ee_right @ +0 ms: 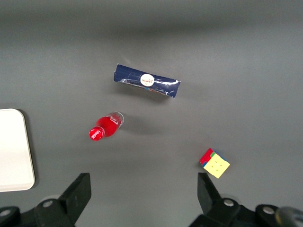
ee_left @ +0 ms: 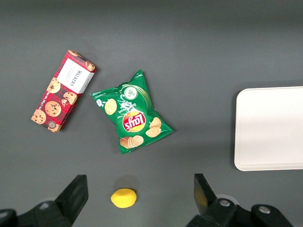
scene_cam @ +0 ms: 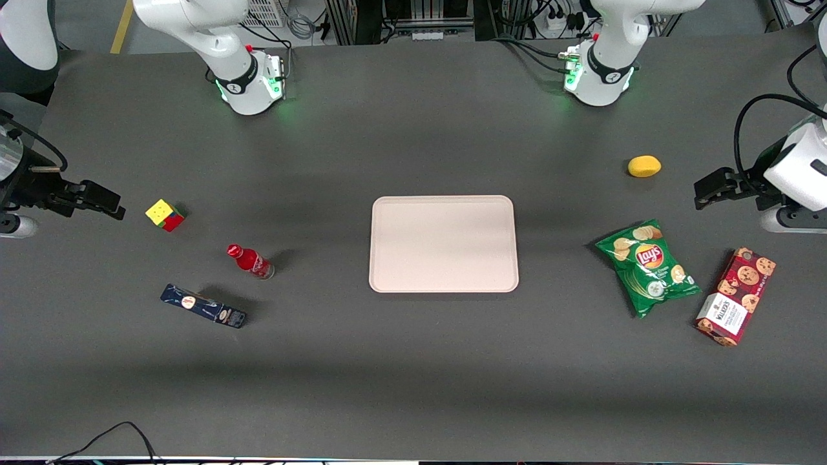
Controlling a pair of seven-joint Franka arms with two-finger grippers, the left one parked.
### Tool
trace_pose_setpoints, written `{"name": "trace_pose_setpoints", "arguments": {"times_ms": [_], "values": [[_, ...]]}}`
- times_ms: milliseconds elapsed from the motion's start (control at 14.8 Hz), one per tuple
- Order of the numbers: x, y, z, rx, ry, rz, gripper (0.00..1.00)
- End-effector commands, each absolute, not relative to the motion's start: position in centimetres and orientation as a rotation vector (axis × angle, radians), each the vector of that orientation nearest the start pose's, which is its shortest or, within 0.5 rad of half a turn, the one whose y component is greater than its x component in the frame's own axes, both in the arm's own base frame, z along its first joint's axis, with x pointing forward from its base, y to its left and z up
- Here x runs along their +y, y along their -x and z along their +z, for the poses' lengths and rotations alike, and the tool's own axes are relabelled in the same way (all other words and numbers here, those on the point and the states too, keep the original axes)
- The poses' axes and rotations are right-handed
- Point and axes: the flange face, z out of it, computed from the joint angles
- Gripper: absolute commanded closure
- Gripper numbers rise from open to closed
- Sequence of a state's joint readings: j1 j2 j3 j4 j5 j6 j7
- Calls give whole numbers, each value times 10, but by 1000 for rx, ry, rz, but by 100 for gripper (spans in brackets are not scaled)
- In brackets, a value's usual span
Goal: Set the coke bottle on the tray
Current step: 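Start moving the right gripper from rest toward the red bottle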
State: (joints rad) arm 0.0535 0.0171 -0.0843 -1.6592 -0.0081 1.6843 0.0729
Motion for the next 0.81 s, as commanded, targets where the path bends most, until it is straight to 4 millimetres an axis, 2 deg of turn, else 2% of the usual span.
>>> {"name": "trace_pose_setpoints", "arguments": {"times_ms": [0, 135, 270, 539, 742], "values": [[-20, -571, 583, 153, 3152, 9, 0], [-17, -571, 583, 146, 3150, 9, 0], [-4, -570, 587, 120, 3151, -1, 0], [53, -566, 589, 8, 3153, -7, 0], [78, -563, 585, -89, 3154, 7, 0]]}}
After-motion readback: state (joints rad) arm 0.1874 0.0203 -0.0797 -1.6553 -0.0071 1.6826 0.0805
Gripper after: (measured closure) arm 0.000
